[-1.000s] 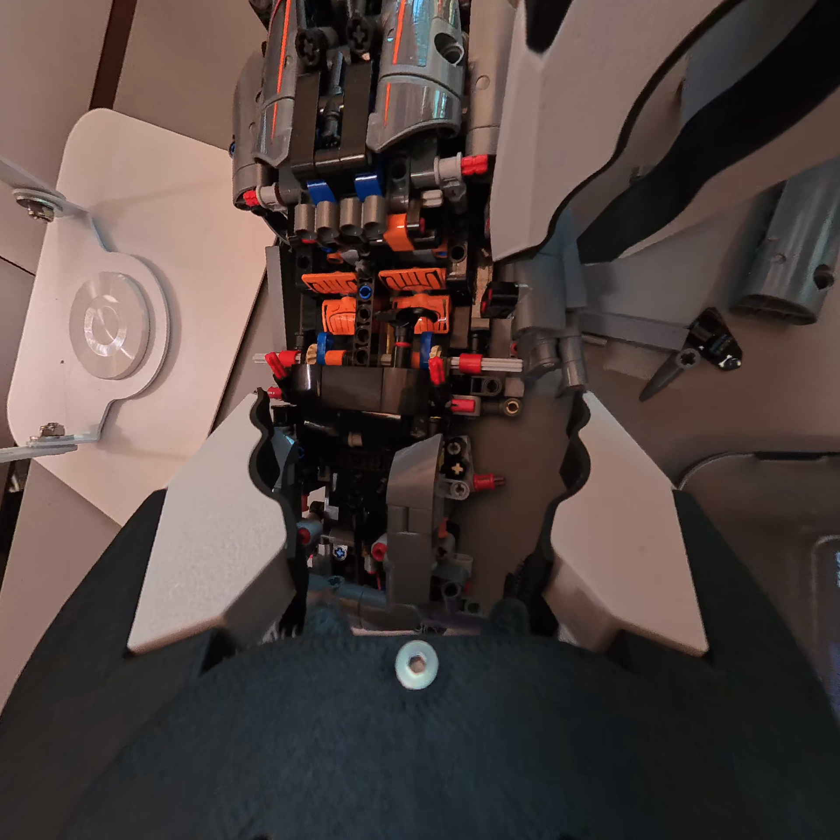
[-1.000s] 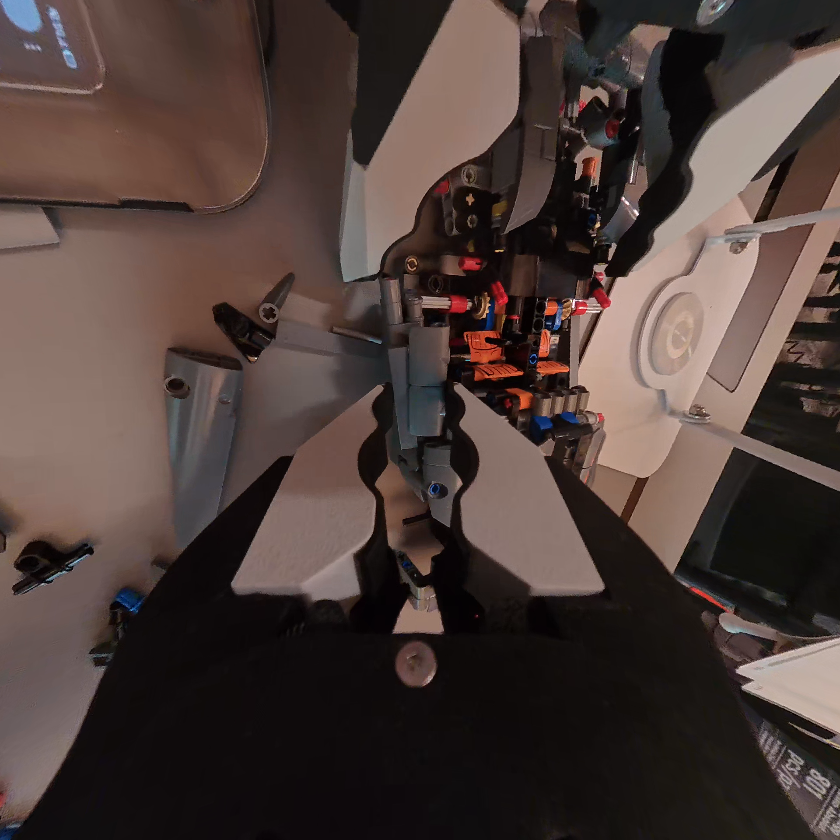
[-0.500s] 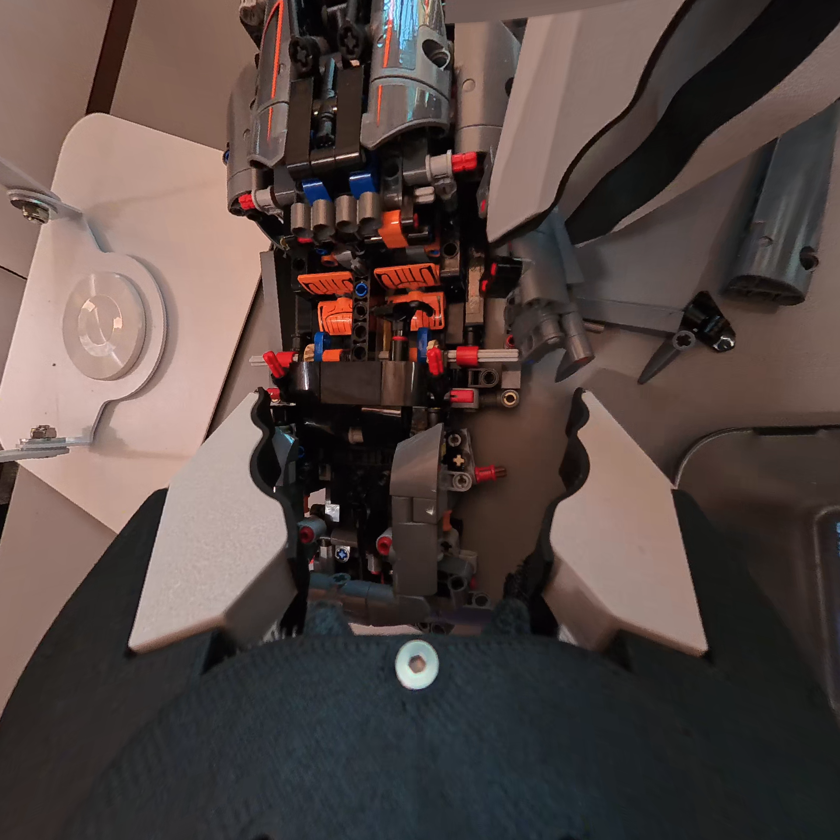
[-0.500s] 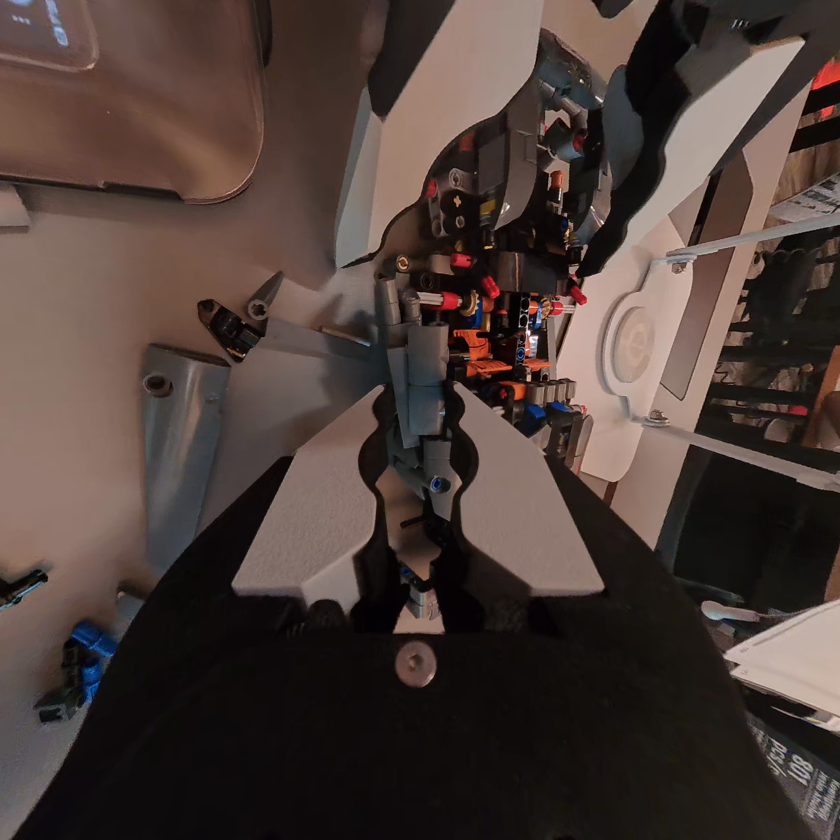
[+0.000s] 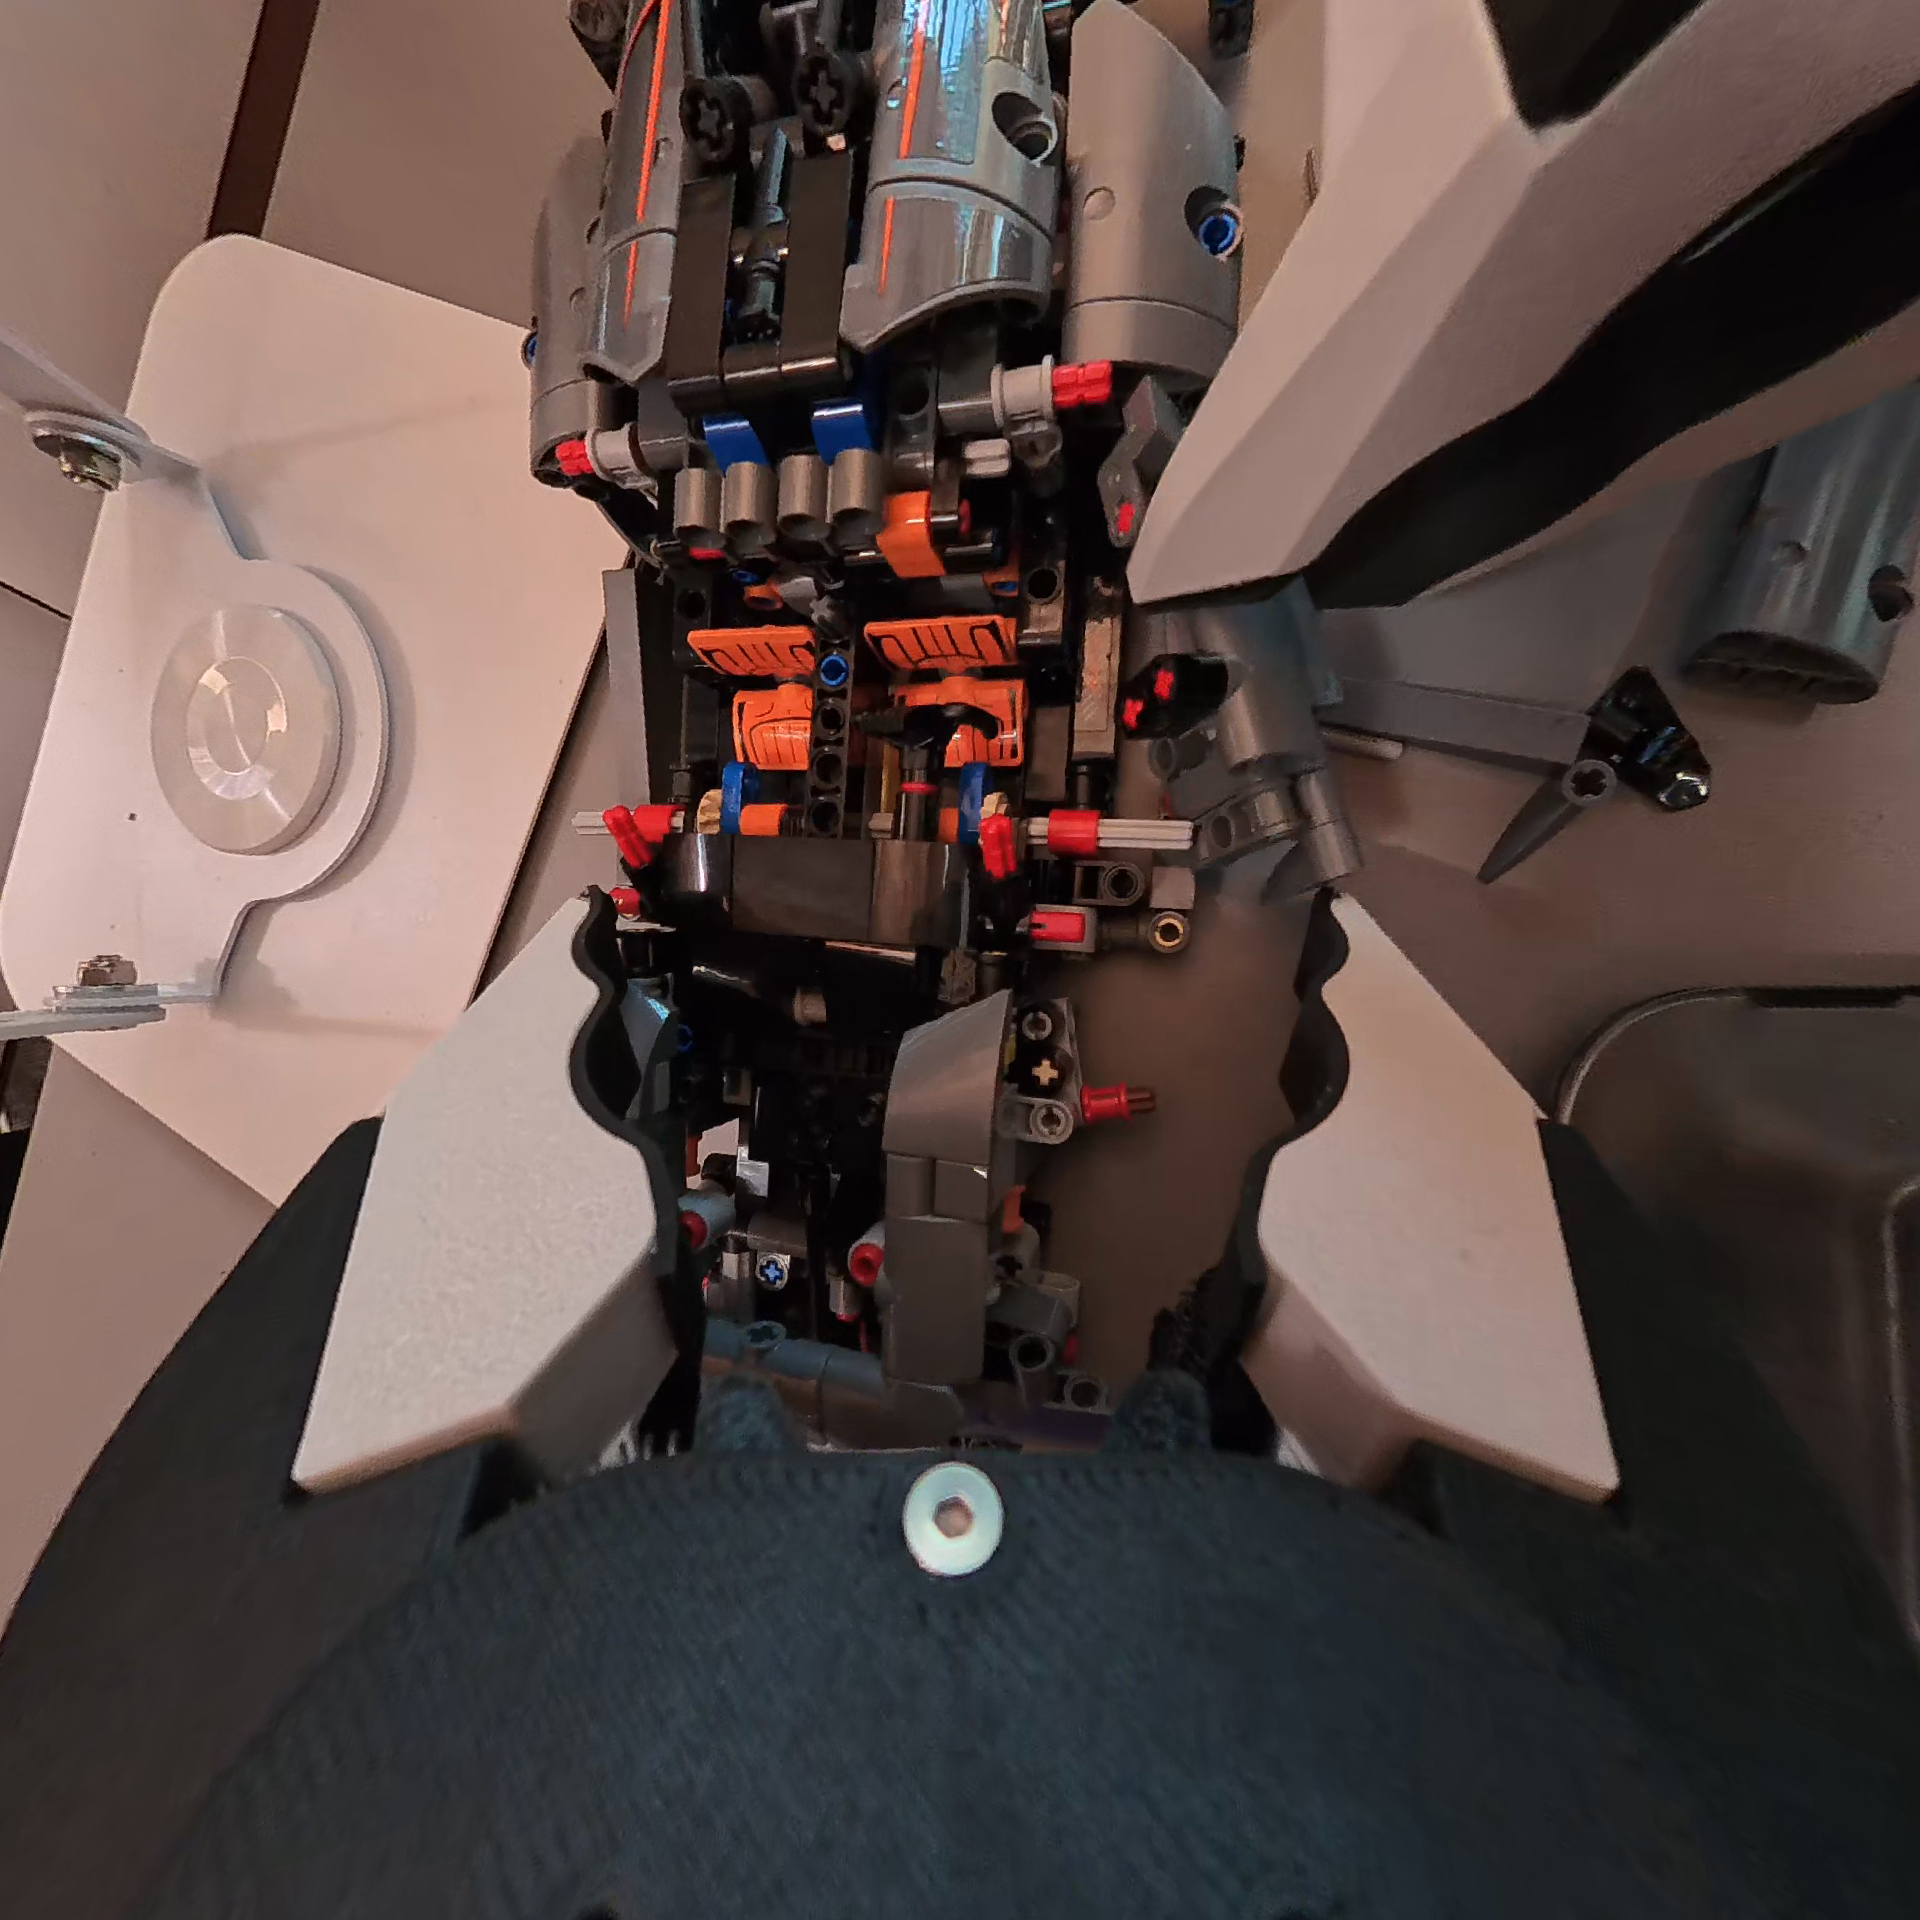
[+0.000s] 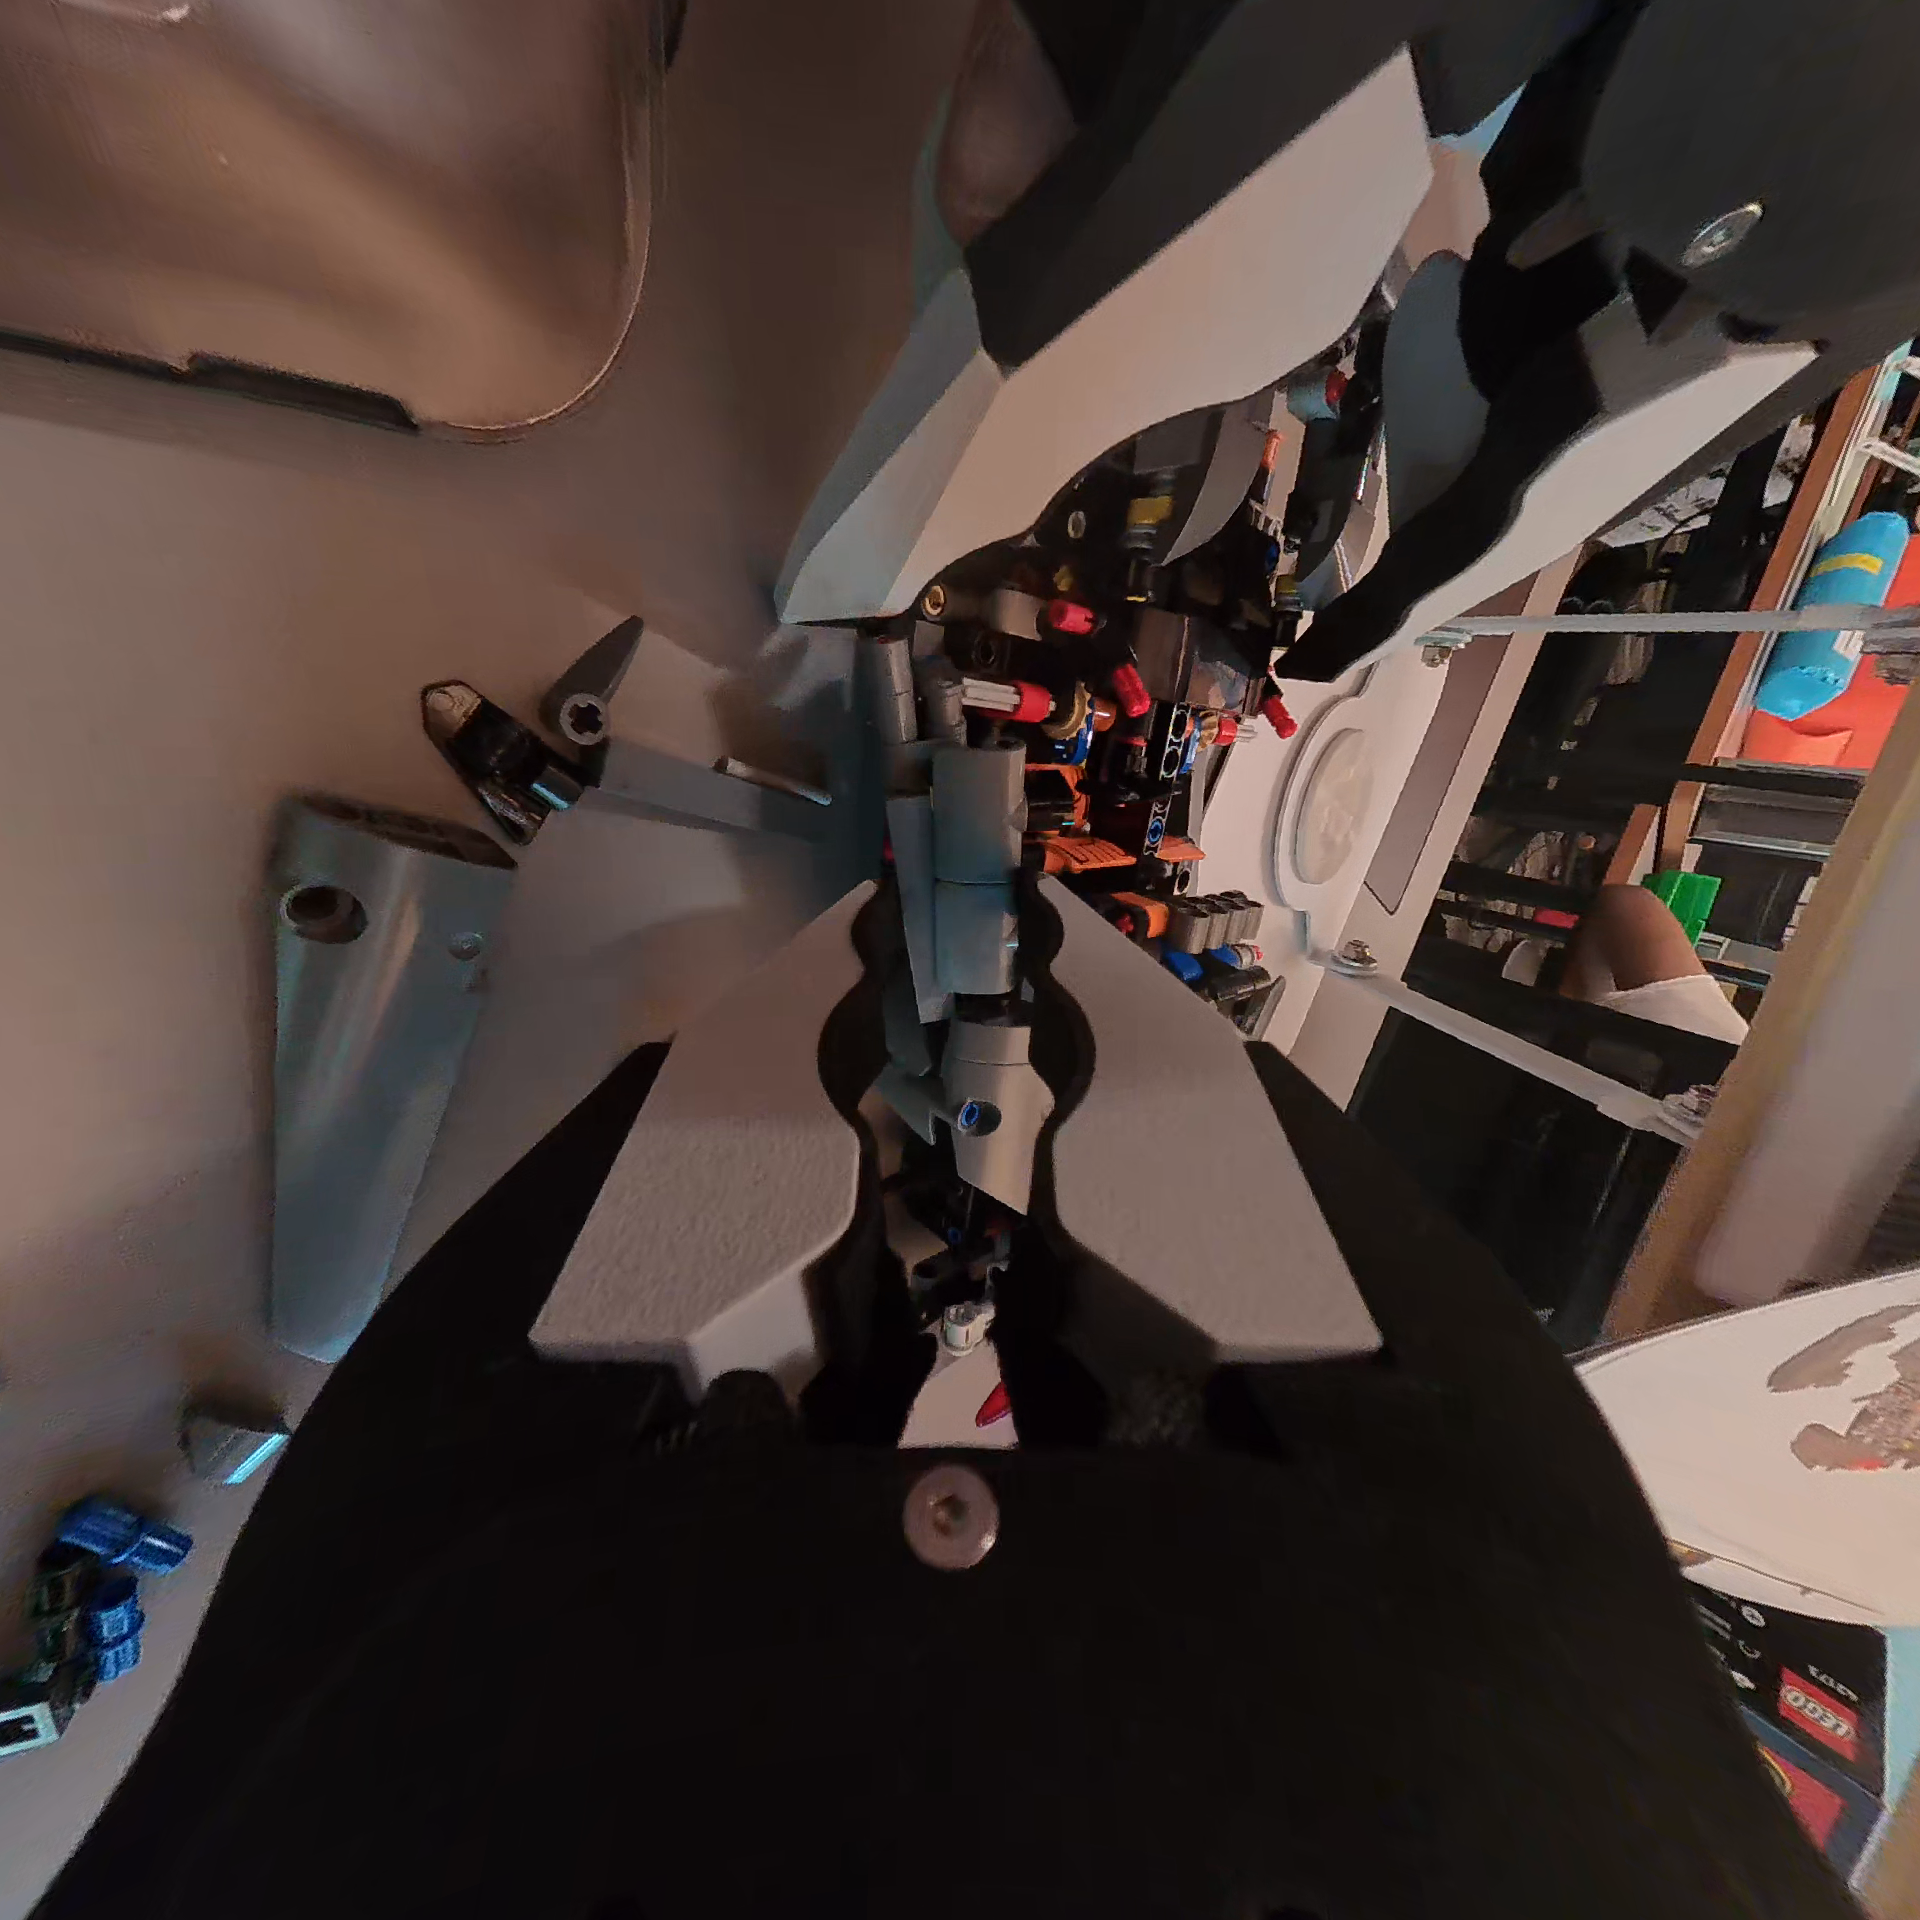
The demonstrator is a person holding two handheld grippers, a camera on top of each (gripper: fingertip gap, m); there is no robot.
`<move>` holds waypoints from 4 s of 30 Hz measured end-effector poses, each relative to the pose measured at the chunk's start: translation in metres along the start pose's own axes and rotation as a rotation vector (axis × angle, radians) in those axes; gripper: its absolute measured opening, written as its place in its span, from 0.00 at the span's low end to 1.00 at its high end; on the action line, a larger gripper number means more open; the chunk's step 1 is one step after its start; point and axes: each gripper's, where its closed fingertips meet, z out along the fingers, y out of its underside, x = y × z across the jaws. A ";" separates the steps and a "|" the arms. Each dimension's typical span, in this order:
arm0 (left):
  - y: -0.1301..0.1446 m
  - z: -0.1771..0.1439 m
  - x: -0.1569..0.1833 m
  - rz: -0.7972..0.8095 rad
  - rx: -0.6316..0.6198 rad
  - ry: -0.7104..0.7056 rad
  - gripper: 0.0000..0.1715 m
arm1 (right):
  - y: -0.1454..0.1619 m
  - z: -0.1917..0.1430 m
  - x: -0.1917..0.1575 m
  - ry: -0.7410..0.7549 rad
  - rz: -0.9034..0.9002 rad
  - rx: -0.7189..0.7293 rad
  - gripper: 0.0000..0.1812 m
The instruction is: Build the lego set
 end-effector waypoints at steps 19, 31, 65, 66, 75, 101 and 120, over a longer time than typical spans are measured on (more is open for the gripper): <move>0.001 0.000 0.000 0.007 -0.006 -0.005 0.73 | -0.001 0.000 -0.001 -0.022 0.038 0.025 0.11; 0.003 -0.003 -0.001 0.011 -0.005 -0.001 0.73 | -0.006 -0.008 0.003 0.019 -0.002 0.069 0.11; 0.013 -0.012 -0.015 -0.009 -0.021 -0.028 0.76 | -0.028 -0.042 0.039 0.198 0.024 0.179 0.11; 0.013 -0.012 -0.015 -0.008 -0.020 -0.027 0.76 | -0.022 -0.038 0.036 0.165 0.049 0.158 0.11; 0.013 -0.013 -0.017 -0.015 -0.012 -0.033 0.75 | -0.027 -0.039 0.030 -0.153 0.456 0.370 0.11; 0.012 -0.013 -0.010 -0.061 0.004 0.026 0.81 | -0.018 -0.018 0.003 -0.281 0.459 0.139 0.11; 0.011 -0.013 -0.005 -0.037 -0.009 0.031 0.87 | -0.004 -0.002 -0.007 -0.088 0.146 -0.108 0.11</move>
